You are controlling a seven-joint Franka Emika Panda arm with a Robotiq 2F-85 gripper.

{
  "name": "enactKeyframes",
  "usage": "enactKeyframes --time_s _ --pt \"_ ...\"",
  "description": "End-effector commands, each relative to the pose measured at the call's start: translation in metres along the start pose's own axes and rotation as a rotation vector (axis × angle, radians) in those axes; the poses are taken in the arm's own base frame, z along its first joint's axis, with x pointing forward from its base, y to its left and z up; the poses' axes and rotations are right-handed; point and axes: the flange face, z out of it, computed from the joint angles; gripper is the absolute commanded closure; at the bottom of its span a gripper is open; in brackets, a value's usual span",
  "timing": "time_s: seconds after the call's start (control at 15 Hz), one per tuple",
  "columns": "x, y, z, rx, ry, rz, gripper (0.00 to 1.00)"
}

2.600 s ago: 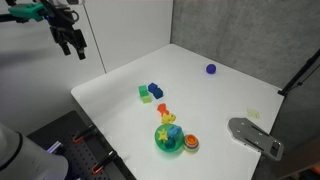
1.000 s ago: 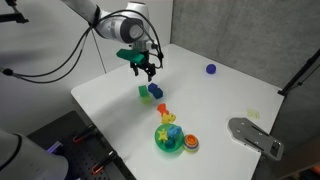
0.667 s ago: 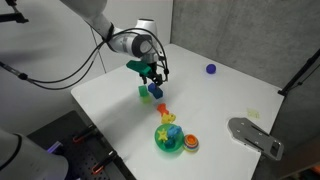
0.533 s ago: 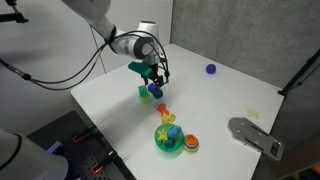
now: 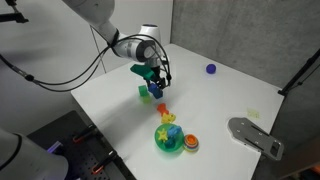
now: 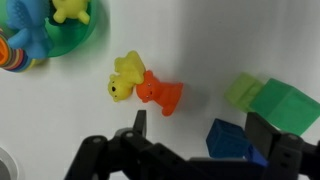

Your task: Pick up the orange toy from the table and put it in the green bowl

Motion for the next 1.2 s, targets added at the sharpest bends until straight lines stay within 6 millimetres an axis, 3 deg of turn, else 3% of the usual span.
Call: enactKeyframes --time_s 0.0,0.6,1.13 --pt "0.008 0.009 0.026 -0.034 0.012 0.009 0.0" --pt "0.017 0.008 0.107 -0.081 0.029 -0.041 0.0" --pt "0.034 0.01 0.141 -0.081 0.072 -0.131 0.0"
